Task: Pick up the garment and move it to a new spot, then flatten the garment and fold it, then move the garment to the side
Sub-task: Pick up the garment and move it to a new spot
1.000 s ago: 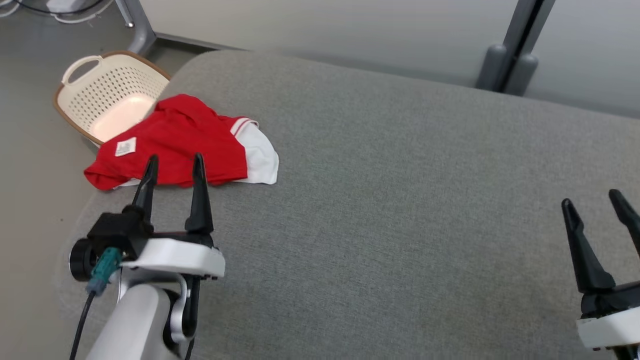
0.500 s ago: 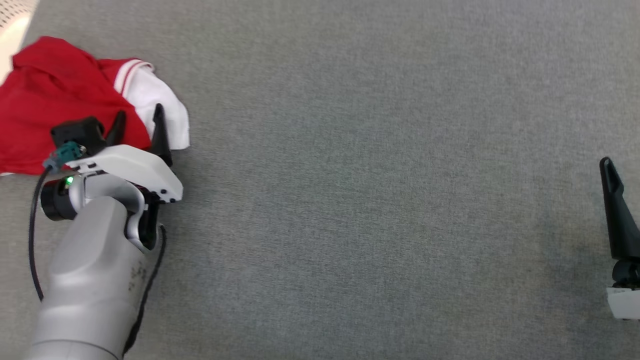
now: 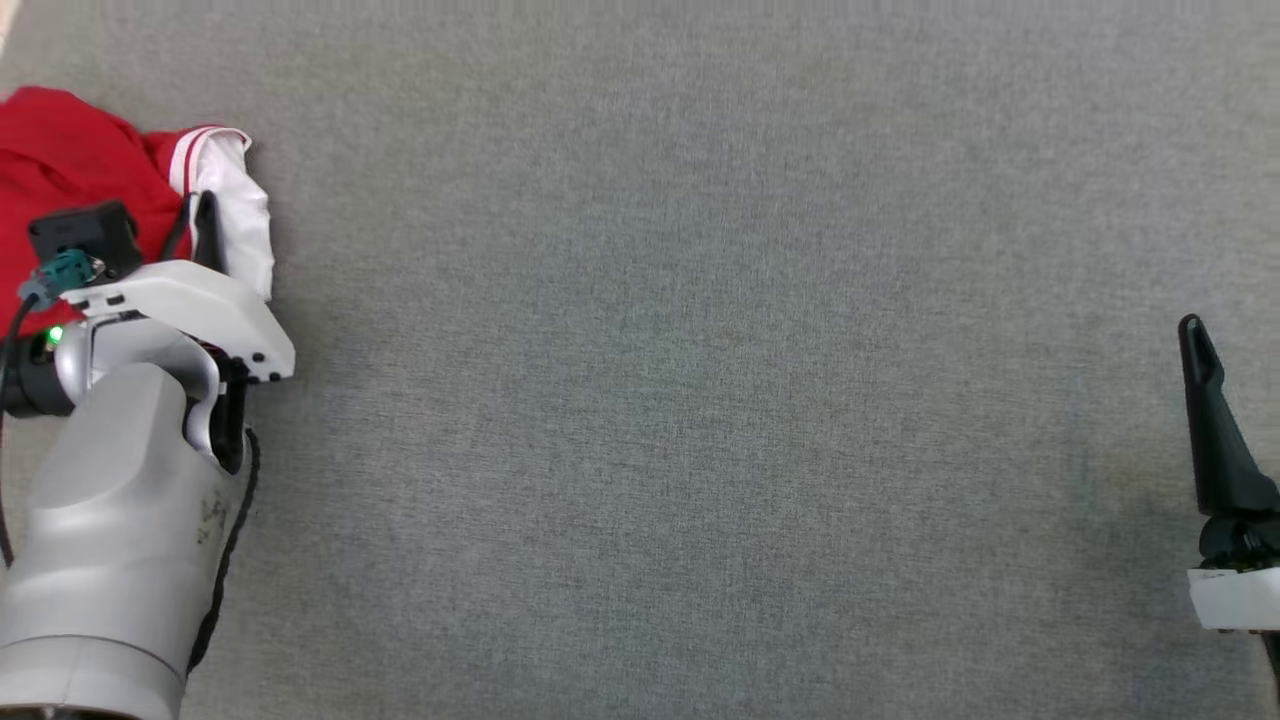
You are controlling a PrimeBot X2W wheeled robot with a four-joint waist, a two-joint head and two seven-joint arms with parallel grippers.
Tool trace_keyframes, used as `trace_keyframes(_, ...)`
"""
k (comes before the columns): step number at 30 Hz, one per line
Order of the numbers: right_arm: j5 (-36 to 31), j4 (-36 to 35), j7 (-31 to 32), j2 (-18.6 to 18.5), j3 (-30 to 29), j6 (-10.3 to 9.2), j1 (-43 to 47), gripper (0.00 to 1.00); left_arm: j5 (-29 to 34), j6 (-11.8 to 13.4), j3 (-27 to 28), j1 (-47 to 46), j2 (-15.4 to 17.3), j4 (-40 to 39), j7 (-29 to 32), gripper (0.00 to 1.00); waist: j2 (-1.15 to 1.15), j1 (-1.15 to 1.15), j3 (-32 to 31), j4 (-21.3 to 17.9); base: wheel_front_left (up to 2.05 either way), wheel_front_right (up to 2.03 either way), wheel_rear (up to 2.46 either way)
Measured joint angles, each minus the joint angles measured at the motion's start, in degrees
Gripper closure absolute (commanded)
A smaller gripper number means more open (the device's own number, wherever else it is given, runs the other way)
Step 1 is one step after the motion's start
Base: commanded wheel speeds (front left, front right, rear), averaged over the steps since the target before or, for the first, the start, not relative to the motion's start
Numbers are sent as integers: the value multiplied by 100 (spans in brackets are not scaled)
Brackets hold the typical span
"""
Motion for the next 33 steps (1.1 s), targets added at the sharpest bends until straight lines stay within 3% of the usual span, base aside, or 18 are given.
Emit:
trace_keyframes(5,-24,124,-40,136,77,0,47,0,407,185,80,325,247,-1204,-23,100,0,0,-430,23,0,0,0)
trace_keyframes(12,-80,254,-53,352,176,0,289,0,1044,439,271,1516,474,-3225,-24,100,0,0,-1187,51,0,0,0)
trace_keyframes(18,-132,318,-47,558,165,0,564,0,1241,625,263,2618,554,-4743,-31,100,0,0,-1816,12,0,0,0)
trace_keyframes(25,-183,219,-14,722,136,0,690,0,1289,854,-16,3694,514,-6470,481,100,0,0,-2169,-307,0,0,0)
trace_keyframes(29,-200,151,0,749,118,0,645,0,1335,813,-464,3940,319,-6982,829,100,0,0,-2139,-600,0,0,0)
trace_keyframes(33,-191,110,-14,766,153,0,489,0,1356,557,-990,3849,76,-6906,1040,100,0,0,-2002,-969,0,0,0)
